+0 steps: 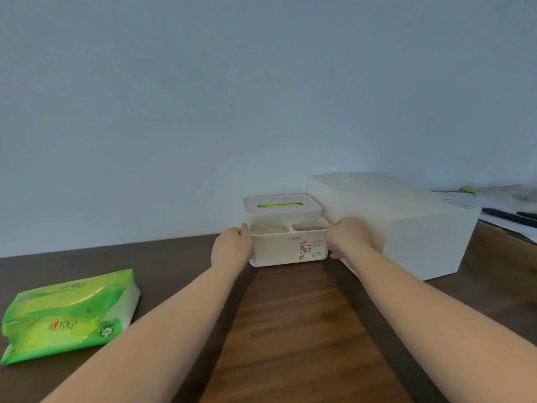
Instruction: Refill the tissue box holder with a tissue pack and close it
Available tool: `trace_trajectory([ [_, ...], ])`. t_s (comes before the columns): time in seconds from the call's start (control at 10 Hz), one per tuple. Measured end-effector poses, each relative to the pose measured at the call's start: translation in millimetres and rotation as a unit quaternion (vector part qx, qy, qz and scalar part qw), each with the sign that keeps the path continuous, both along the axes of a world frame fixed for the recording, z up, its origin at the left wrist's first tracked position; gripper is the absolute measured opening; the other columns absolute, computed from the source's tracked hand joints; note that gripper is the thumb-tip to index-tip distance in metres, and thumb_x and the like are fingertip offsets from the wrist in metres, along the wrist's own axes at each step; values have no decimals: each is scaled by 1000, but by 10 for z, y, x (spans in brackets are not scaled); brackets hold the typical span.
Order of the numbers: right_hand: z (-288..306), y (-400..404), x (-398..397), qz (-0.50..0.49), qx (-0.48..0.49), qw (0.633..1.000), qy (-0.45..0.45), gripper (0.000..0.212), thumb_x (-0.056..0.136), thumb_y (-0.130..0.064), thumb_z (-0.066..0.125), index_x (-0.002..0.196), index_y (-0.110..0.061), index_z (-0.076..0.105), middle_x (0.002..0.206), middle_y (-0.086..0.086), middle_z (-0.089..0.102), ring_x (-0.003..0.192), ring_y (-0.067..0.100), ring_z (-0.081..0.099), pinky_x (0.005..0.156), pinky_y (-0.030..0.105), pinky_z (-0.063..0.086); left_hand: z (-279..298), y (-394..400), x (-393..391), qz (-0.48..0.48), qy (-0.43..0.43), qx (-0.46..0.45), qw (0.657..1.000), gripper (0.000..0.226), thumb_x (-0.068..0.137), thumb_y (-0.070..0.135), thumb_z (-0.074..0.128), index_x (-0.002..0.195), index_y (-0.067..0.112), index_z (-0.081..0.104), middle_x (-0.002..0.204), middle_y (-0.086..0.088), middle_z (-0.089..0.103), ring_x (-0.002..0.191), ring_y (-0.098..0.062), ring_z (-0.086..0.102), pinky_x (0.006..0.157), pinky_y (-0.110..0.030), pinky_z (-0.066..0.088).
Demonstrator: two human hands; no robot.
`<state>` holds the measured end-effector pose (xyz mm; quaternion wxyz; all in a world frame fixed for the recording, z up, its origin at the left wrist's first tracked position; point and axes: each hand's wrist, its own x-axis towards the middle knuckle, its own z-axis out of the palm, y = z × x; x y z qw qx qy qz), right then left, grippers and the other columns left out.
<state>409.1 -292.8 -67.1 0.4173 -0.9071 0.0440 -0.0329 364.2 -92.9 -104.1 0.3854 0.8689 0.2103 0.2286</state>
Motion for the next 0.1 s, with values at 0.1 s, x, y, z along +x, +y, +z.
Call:
trace_trajectory([
  [0.1, 90, -114, -138, 15, 78, 997, -14, 18, 90, -7, 44, 89, -6, 61, 84, 13, 67, 70, 30, 70, 76, 42, 62, -194, 25, -150, 5, 5, -19, 1000, 46, 100, 31, 33, 62, 10, 49, 71, -9, 59, 74, -30, 57, 66, -33, 40],
])
